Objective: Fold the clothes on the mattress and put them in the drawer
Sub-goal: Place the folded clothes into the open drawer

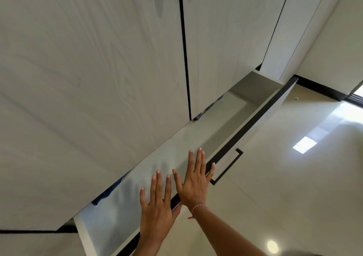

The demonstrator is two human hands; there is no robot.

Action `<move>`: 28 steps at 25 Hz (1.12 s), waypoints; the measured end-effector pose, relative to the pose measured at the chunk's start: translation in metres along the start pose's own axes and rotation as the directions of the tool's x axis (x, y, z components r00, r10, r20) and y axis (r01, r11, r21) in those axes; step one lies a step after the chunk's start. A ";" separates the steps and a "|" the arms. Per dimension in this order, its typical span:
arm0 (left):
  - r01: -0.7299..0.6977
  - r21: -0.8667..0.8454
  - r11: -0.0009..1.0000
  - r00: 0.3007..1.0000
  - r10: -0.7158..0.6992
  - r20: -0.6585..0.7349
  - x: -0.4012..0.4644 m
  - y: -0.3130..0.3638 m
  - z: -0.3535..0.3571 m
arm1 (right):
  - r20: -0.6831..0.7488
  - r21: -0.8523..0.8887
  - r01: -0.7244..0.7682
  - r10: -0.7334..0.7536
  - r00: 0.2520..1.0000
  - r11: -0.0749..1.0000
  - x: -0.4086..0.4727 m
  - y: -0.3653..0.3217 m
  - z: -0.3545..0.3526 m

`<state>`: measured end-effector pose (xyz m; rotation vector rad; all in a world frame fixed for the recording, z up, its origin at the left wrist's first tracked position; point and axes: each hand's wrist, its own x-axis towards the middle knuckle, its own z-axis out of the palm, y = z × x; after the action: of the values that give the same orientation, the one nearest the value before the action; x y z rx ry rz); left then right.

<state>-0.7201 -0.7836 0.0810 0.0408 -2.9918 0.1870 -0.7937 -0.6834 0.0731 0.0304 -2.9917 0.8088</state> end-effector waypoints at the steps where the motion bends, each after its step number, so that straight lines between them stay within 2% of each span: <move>1: -0.003 0.018 1.000 1.000 0.003 -0.018 0.009 -0.009 0.003 | -0.006 0.005 0.010 -0.010 1.000 1.000 0.009 -0.006 0.004; 3: -0.005 0.054 0.999 1.000 0.007 -0.027 0.022 -0.025 0.009 | -0.010 0.041 -0.002 0.003 1.000 0.999 0.024 -0.019 0.013; 5: -0.017 0.041 0.999 0.999 0.019 -0.044 0.032 -0.045 0.015 | -0.023 0.219 -0.130 0.138 0.990 0.967 0.031 -0.038 0.022; 6: -0.023 0.027 0.999 0.998 0.025 -0.062 0.036 -0.049 0.016 | -0.004 0.367 -0.231 0.250 0.968 0.901 0.031 -0.044 0.024; 8: -0.053 0.017 0.998 0.991 0.055 -0.124 0.046 -0.063 0.020 | 0.129 0.646 -0.394 0.415 0.901 0.654 0.035 -0.061 0.025; 9: -0.076 0.043 0.996 0.982 0.082 -0.168 0.050 -0.069 0.021 | 0.192 0.726 -0.430 0.441 0.876 0.537 0.038 -0.066 0.023; 11: -0.110 0.144 0.984 0.963 0.141 -0.232 0.059 -0.080 0.023 | 0.254 0.775 -0.460 0.452 0.855 0.434 0.048 -0.071 0.016; 18: -0.072 0.362 0.929 0.957 0.167 -0.239 0.085 -0.088 0.014 | 0.353 0.742 -0.475 0.328 0.876 0.472 0.074 -0.082 0.018; 23: -0.075 0.411 0.908 0.955 0.183 -0.231 0.091 -0.088 0.021 | 0.384 0.747 -0.468 0.269 0.883 0.472 0.078 -0.089 0.021; 28: -0.042 0.439 0.898 0.981 0.120 -0.151 0.092 -0.088 0.018 | 0.523 0.770 -0.553 0.181 0.833 0.318 0.091 -0.074 0.010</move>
<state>-0.8105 -0.8747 0.0869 -0.0517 -2.7167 0.8206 -0.8828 -0.7535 0.1057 -0.5817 -2.3139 2.6652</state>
